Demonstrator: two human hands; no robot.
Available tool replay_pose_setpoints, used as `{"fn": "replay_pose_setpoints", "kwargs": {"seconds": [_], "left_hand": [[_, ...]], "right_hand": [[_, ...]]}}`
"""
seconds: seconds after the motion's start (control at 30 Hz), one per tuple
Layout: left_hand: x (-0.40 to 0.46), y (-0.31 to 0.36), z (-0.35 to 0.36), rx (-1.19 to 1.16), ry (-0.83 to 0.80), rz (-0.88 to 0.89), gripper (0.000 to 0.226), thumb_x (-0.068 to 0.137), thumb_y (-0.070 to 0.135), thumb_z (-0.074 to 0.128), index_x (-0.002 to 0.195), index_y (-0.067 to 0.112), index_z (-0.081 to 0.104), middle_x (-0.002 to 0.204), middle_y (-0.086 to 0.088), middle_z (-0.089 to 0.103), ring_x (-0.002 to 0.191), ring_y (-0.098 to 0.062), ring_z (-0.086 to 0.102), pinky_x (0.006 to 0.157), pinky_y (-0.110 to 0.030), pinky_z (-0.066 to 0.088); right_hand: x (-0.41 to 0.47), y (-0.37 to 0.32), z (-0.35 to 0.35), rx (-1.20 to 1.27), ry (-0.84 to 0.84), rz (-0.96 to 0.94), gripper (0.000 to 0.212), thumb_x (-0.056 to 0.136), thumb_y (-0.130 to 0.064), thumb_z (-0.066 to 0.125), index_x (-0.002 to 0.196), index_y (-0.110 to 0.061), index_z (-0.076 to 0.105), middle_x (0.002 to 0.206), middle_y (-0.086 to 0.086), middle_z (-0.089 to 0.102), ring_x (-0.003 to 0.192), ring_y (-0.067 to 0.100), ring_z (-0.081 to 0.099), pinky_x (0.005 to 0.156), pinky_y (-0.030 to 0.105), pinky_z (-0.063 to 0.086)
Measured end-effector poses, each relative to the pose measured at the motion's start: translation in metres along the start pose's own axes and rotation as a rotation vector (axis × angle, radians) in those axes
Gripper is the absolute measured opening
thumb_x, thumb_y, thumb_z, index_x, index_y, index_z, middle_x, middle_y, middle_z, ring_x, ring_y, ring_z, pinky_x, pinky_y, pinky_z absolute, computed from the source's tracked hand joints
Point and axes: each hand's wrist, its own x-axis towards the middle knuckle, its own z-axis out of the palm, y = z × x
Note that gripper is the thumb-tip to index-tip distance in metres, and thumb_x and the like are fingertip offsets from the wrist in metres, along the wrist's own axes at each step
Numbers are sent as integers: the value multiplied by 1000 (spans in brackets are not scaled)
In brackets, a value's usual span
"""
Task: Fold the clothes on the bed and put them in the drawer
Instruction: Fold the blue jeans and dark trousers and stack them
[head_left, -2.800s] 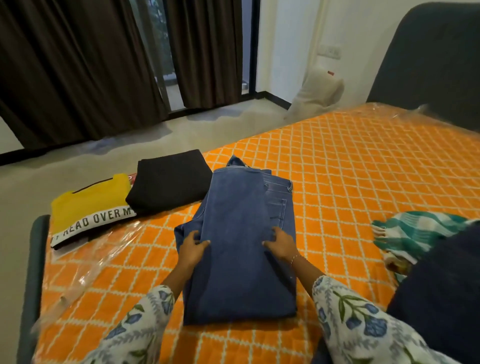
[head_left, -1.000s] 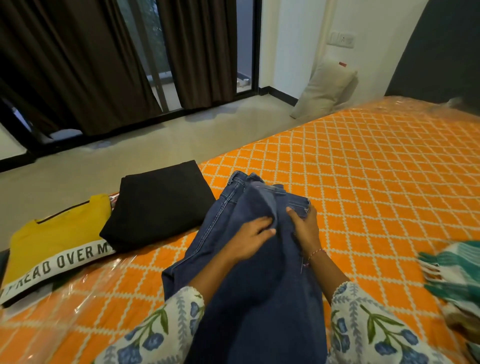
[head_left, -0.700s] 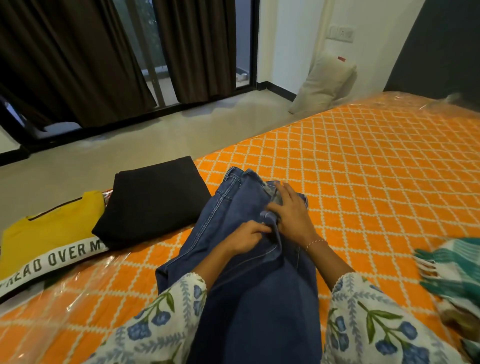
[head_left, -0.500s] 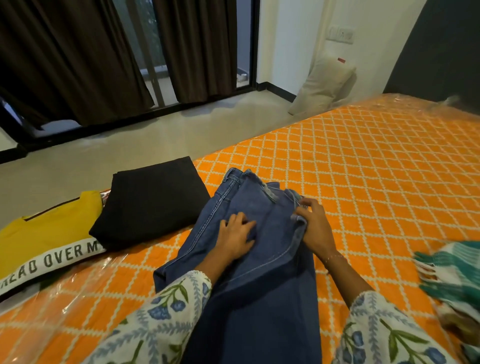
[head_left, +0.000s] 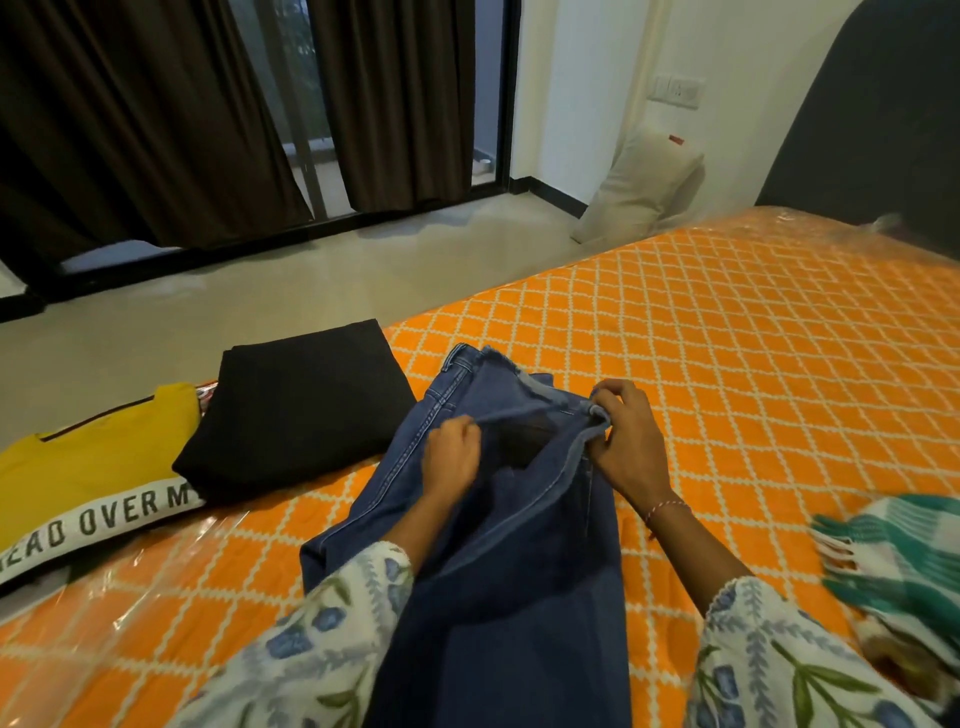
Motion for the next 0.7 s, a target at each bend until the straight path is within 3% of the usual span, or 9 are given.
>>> {"fn": "replay_pose_setpoints", "kwargs": {"seconds": [0.1,0.13,0.23,0.33,0.47,0.5,0.57,0.63,0.7], "left_hand": [[24,-24,-37,-854,-8,-411,20,95,11,49,94,-2,65,90,-17,67,92,-35,59,76,-37,43],[27,-36,-48,-979,8,-496,19,94,13,51,94,-1,65,86,-15,67,84,-30,59,73,-35,47],[33,-61,-63,-860,-40,-513,27,95,14,53,114,-3,61,103,-17,63,74,-21,59,64,-29,52],[36,-70,-64,-763,-26,-460,22,94,8,54,112,-3,61,106,-20,63,75,-23,60,64,-32,51],[41,-77,-66,-557,221,-243,50,92,11,58,139,13,40,112,-14,60,100,-24,59,85,-36,48],[41,-79,-66,-531,229,-207,44,95,18,56,136,19,41,110,-9,59,99,-21,57,86,-36,46],[42,-77,-68,-530,134,-217,15,101,35,42,100,25,52,95,0,55,89,-14,52,77,-31,44],[44,-80,-71,-667,22,-306,36,97,59,24,84,32,44,88,11,47,85,-10,49,68,-23,40],[46,-81,-77,-841,-93,-399,42,91,67,30,92,30,51,94,9,54,83,-11,53,69,-24,43]], "right_hand": [[24,-18,8,-6,-28,-54,17,75,2,61,92,4,61,107,21,58,94,40,53,64,38,42],[32,-26,14,0,-46,-70,17,74,-2,60,90,4,61,104,21,59,92,41,54,64,40,44],[53,-52,37,-4,-92,-75,15,77,-11,57,87,-2,63,101,17,61,92,39,54,68,40,41],[75,-81,67,-95,-175,-97,16,85,-12,55,99,-8,63,111,11,58,106,34,49,75,35,30],[102,-128,103,-225,-261,-168,30,88,-9,49,118,-9,54,126,10,49,119,30,40,89,38,28],[106,-138,111,-244,-257,-195,31,89,-9,47,119,-9,53,127,11,48,119,31,40,89,39,28],[112,-152,129,-254,-264,-241,31,93,-9,44,123,-10,51,130,12,47,121,31,40,89,40,30],[111,-152,143,-271,-310,-264,38,94,-12,46,132,-13,44,138,12,41,129,31,35,96,42,30],[100,-137,145,-258,-359,-145,56,92,-23,55,143,-17,32,147,13,30,138,30,25,104,45,28]]}}
